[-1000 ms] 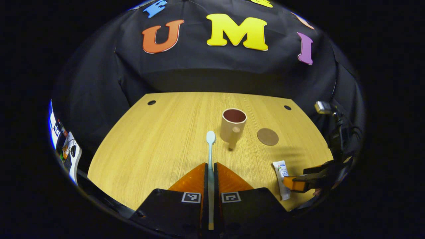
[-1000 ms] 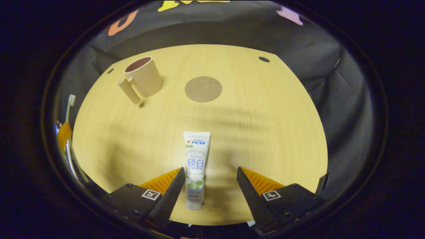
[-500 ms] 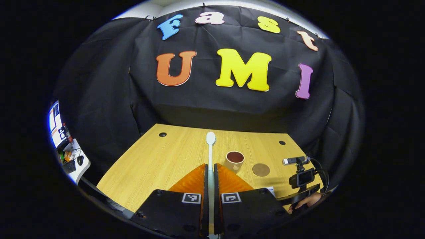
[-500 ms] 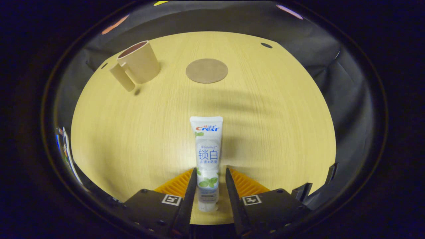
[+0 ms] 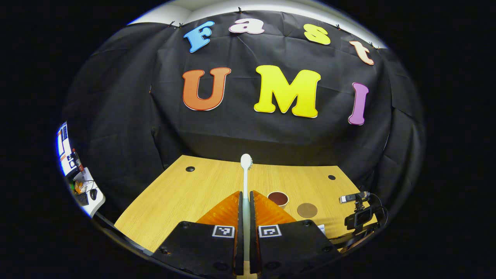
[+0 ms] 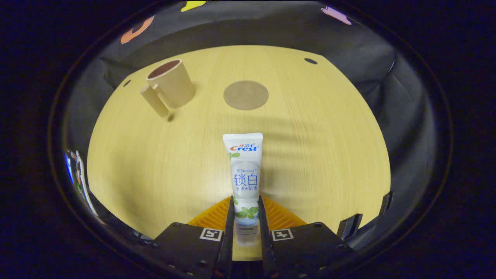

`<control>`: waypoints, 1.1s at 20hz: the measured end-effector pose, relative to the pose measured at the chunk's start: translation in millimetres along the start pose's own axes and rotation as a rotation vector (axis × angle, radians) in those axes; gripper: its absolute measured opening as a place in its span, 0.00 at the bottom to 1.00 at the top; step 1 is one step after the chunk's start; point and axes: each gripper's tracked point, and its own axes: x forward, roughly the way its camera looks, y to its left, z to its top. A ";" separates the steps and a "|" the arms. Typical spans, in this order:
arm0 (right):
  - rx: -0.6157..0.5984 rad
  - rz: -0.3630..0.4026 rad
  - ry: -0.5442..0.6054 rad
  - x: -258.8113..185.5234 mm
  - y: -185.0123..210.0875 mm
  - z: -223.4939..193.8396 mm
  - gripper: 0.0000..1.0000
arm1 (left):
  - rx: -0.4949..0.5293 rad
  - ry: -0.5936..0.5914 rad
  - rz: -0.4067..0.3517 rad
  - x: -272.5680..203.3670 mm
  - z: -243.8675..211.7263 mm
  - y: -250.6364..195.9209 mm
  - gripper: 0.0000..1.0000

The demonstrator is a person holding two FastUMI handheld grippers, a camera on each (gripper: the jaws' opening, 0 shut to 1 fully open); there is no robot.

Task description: Put the toothbrush and toothpaste on the desktop into the cup, then pick up the cup and place it on the coaster on the desktop.

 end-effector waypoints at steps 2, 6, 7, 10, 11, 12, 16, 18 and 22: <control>-0.019 0.024 -0.118 -26.7 2.6 28.0 0.31 | 0.008 -0.009 -0.022 13.3 8.0 -6.0 0.09; -0.052 0.127 -0.387 -105.0 12.8 93.4 0.31 | 0.025 -0.019 -0.067 44.6 18.9 -19.1 0.08; -0.053 0.144 -0.445 -123.6 14.6 106.5 0.31 | 0.027 -0.019 -0.077 52.8 20.1 -24.0 0.08; -0.045 0.173 -0.615 -176.3 16.9 129.4 0.31 | 0.037 -0.026 -0.111 77.5 26.2 -35.5 0.08; -0.046 0.165 -0.657 -191.6 15.4 135.0 0.31 | 0.041 -0.031 -0.121 88.3 28.5 -40.4 0.08; -0.042 0.153 -0.688 -203.0 11.0 138.8 0.34 | 0.043 -0.034 -0.134 97.2 29.0 -45.8 0.08; 0.032 0.113 -0.715 -228.4 0.1 145.5 0.31 | 0.037 -0.060 -0.184 132.5 31.7 -67.7 0.08; 0.062 0.058 -0.707 -229.3 -12.0 144.0 0.29 | 0.040 -0.079 -0.212 149.4 28.3 -79.2 0.10; 0.114 -0.052 -0.656 -226.6 -47.7 112.8 0.31 | 0.062 -0.110 -0.268 178.6 13.9 -102.1 0.10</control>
